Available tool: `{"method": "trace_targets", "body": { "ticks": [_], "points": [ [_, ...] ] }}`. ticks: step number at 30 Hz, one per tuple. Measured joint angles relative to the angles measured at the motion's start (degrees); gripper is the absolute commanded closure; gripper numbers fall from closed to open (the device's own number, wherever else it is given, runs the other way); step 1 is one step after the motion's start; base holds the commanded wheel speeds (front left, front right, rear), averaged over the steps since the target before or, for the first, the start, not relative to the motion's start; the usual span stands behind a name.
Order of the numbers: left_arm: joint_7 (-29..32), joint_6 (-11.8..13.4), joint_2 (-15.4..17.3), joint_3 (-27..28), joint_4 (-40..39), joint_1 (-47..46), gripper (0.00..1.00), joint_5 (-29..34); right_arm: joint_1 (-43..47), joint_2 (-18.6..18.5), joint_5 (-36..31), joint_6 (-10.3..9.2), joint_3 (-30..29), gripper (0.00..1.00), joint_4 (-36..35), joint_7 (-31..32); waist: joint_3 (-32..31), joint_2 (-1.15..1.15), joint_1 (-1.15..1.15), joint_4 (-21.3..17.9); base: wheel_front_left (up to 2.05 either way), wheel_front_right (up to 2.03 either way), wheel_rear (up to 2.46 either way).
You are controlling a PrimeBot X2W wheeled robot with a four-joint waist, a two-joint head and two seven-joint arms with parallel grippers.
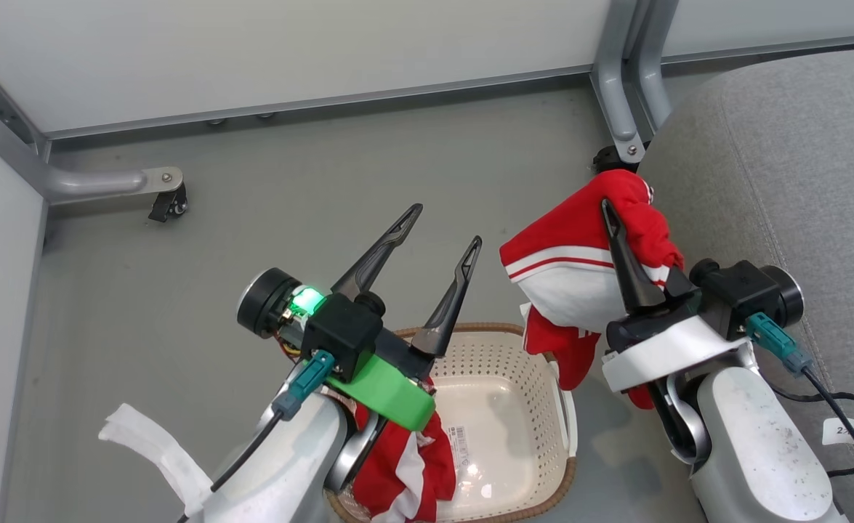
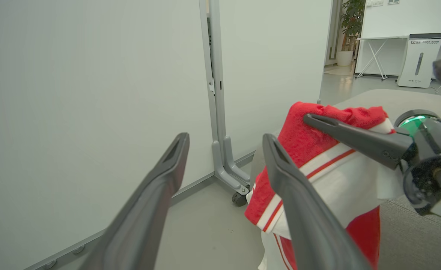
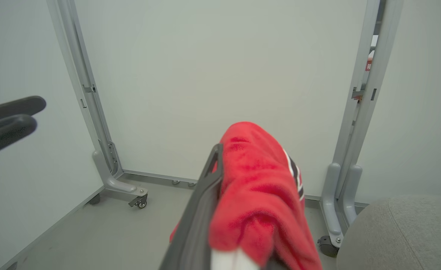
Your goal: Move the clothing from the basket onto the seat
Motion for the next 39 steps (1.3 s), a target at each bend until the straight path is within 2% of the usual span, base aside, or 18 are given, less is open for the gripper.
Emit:
{"method": "trace_targets", "body": {
  "ticks": [6, 13, 24, 39],
  "points": [
    [0.0, -0.7, -0.5, 1.1, -0.6, 1.8, 0.00, 0.9, 0.2, 0.0, -0.6, 0.00, -1.7, 1.00, -0.6, 0.0, -0.1, 0.00, 0.00, -0.9, 0.00, 0.00, 0.00],
    [0.0, -1.7, -0.9, 1.9, -0.8, 2.2, 0.00, 2.3, -0.7, 0.0, -1.5, 0.00, -4.9, 1.00, -1.9, 0.0, 0.5, 0.00, 0.00, -3.9, 0.00, 0.00, 0.00],
    [0.0, -2.8, -1.1, 2.0, -0.3, 2.2, 0.00, 3.8, -0.9, 0.0, -2.1, 0.00, -9.7, 1.00, -3.1, 0.0, 2.1, 0.00, 0.00, -10.9, 0.00, 0.00, 0.00],
    [0.0, -3.7, -0.7, 1.2, 0.9, 2.0, 0.00, 4.3, 4.3, 0.0, -1.0, 0.00, -15.2, 1.00, -4.3, 0.0, 3.5, 0.00, 0.00, -22.1, 0.00, 0.00, 0.00]
  ]
}}
